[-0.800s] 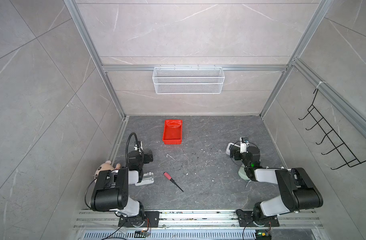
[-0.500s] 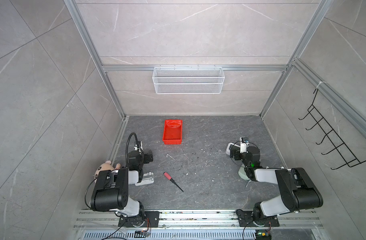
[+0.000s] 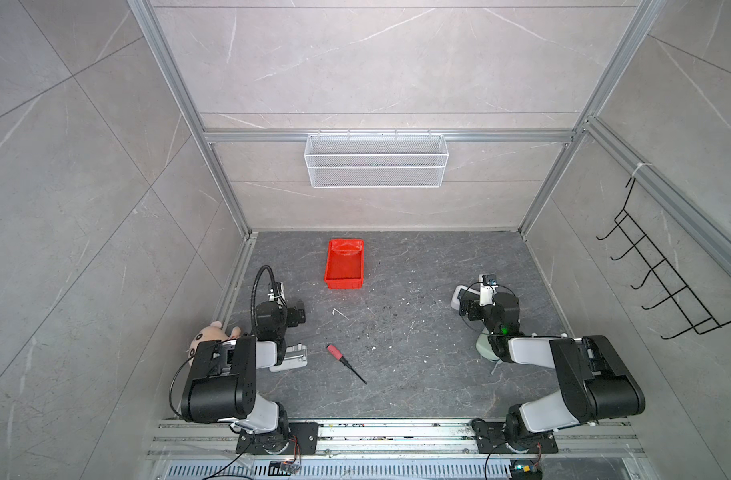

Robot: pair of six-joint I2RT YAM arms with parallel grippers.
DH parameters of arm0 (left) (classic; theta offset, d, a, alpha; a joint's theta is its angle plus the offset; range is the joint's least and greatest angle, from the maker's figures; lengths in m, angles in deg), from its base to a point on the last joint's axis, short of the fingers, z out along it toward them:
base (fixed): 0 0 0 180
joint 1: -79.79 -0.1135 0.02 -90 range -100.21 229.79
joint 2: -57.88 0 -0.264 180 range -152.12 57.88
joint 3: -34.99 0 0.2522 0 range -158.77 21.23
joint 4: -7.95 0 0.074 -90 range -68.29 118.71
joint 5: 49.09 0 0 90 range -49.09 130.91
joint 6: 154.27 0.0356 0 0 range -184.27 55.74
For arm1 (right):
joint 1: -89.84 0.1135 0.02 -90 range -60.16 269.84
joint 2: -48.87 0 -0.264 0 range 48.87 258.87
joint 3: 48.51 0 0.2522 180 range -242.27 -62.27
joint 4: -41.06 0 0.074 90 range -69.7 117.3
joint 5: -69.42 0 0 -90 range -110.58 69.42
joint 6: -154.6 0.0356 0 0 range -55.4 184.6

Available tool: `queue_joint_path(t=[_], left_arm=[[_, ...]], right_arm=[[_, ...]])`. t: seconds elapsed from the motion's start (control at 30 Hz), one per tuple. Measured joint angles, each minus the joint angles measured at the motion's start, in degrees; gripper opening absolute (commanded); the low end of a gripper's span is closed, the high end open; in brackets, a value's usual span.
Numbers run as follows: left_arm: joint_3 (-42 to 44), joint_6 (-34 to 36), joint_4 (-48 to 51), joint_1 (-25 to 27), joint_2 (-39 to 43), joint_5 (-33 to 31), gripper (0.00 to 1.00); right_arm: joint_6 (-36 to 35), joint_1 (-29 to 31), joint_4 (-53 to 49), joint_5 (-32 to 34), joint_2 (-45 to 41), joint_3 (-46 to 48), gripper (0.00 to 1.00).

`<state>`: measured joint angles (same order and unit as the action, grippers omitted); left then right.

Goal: Put the screwdriver in the bin

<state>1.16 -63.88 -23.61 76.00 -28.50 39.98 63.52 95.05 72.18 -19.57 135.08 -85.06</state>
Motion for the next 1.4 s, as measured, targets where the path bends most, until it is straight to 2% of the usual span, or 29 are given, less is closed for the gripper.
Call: queue_joint_path(t=[0.37,0.77,0.97,1.13,1.4], left_arm=[[0.0,0.0,1.2,0.0,0.7,0.0,1.00],[-2.4,-1.0,13.9,0.9,16.1,-0.5,1.00],[-4.2,-5.0,22.6,3.8,24.3,-2.1,1.00],[-6.8,-9.3,31.2,8.3,29.3,-5.0,1.00],[-14.4,-23.0,47.0,16.9,30.8,-13.2,1.00]], right_arm=[[0.0,0.0,0.0,-0.5,-0.4,0.1,0.99],[-0.7,0.0,-5.0,-2.6,-15.0,2.4,0.99],[-2.2,0.0,-12.3,-5.2,-24.0,2.4,0.99],[-4.3,0.6,-20.9,-8.5,-28.5,0.3,0.99],[-12.5,6.5,-35.6,-14.6,-31.4,-6.8,0.99]])
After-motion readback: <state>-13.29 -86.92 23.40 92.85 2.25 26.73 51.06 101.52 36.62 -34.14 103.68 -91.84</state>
